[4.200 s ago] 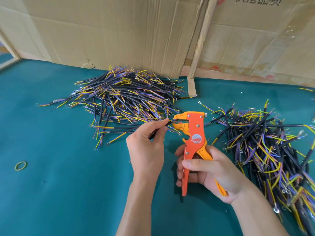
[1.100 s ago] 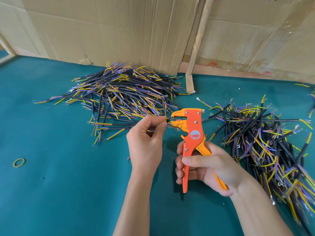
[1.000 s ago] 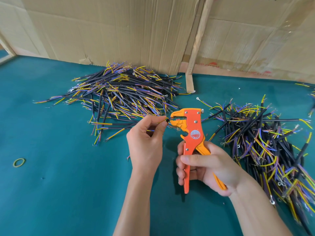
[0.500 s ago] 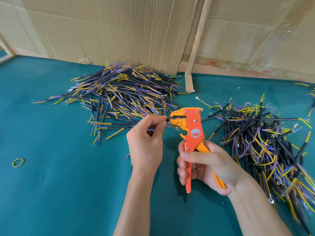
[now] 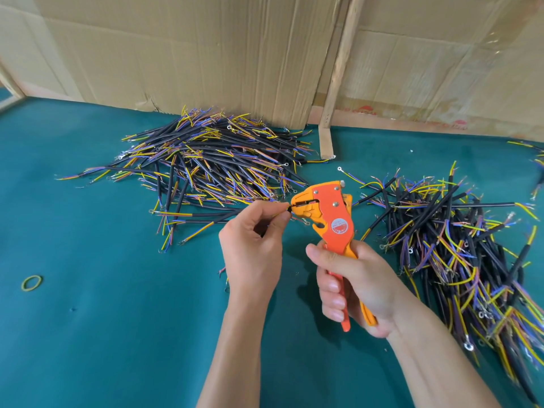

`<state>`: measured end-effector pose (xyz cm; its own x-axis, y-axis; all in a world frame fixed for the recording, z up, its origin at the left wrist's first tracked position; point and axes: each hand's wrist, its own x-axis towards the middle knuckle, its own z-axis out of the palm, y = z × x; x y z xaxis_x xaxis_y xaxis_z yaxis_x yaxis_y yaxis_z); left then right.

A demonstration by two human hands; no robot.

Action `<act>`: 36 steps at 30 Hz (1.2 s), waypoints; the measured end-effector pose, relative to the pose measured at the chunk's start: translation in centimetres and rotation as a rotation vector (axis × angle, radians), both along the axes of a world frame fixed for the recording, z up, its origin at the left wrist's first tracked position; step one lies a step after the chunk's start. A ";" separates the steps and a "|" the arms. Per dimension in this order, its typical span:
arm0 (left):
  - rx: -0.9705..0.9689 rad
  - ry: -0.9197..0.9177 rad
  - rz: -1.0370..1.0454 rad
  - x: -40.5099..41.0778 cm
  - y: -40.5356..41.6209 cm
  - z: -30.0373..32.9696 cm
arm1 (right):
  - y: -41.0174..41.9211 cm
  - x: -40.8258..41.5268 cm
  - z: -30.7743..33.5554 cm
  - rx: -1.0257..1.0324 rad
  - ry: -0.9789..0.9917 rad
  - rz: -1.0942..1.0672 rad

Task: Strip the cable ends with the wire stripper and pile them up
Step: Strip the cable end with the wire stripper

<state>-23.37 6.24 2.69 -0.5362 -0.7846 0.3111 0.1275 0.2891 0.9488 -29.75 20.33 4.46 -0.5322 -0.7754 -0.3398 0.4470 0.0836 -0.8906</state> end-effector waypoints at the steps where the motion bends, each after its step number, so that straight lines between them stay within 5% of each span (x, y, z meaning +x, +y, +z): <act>1: 0.010 0.010 -0.002 0.0 0.0 0.0 | 0.0 0.0 0.1 0.002 0.008 -0.003; 17: 0.172 0.108 -0.106 0.0 -0.1 0.1 | 1.7 -1.3 0.3 -0.107 -0.094 0.170; 36: 0.107 0.082 -0.127 0.0 -0.4 -0.2 | 1.5 -1.1 0.5 -0.113 -0.084 0.211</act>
<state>-23.41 5.86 2.47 -0.6091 -0.7434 0.2764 0.2344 0.1642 0.9582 -30.86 21.82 4.99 -0.3284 -0.9020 -0.2804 0.5029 0.0843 -0.8602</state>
